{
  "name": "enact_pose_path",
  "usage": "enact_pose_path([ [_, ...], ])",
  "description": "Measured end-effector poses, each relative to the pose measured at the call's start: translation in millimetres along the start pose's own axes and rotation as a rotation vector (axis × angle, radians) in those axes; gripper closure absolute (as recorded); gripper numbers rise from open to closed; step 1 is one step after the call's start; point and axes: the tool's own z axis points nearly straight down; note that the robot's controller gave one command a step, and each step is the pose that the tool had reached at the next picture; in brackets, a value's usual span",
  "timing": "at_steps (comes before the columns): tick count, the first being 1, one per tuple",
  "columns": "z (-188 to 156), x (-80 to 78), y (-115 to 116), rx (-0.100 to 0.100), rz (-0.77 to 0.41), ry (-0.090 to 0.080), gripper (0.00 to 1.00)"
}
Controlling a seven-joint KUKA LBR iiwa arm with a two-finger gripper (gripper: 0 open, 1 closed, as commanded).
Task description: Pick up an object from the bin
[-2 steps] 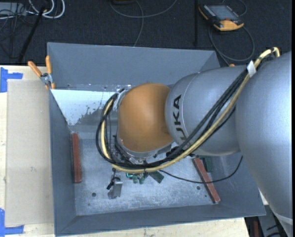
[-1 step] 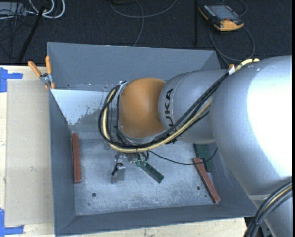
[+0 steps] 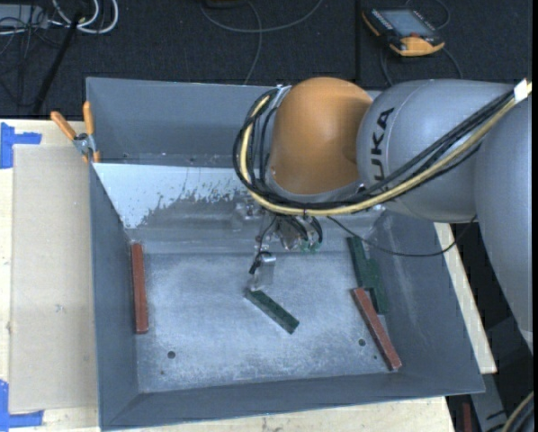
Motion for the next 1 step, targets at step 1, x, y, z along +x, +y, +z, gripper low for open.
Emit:
enact_pose_path([
  [1,61.0,57.2,-72.9,0.0,-0.038,0.02,0.0],
])
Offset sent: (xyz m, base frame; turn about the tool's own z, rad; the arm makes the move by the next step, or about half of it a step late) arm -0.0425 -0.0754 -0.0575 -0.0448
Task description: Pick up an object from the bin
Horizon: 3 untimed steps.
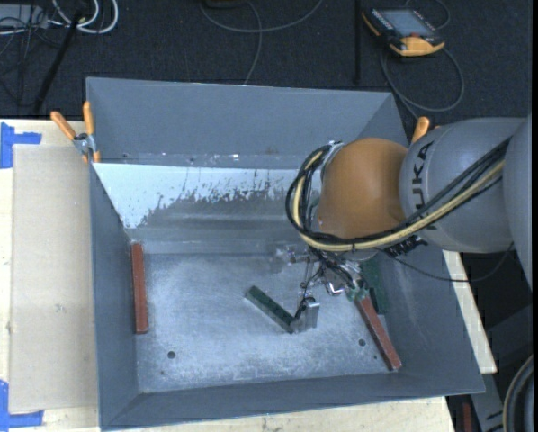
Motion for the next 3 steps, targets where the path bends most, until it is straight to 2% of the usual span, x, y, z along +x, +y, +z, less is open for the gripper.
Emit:
enact_pose_path([
  [1,27,25.7,37,-0.004,0.164,-0.004,0.0],
  [2,26,24.7,37,-0.004,0.168,-0.007,1.0],
  [3,-141,9.8,21,-0.004,0.269,-0.018,1.0],
])
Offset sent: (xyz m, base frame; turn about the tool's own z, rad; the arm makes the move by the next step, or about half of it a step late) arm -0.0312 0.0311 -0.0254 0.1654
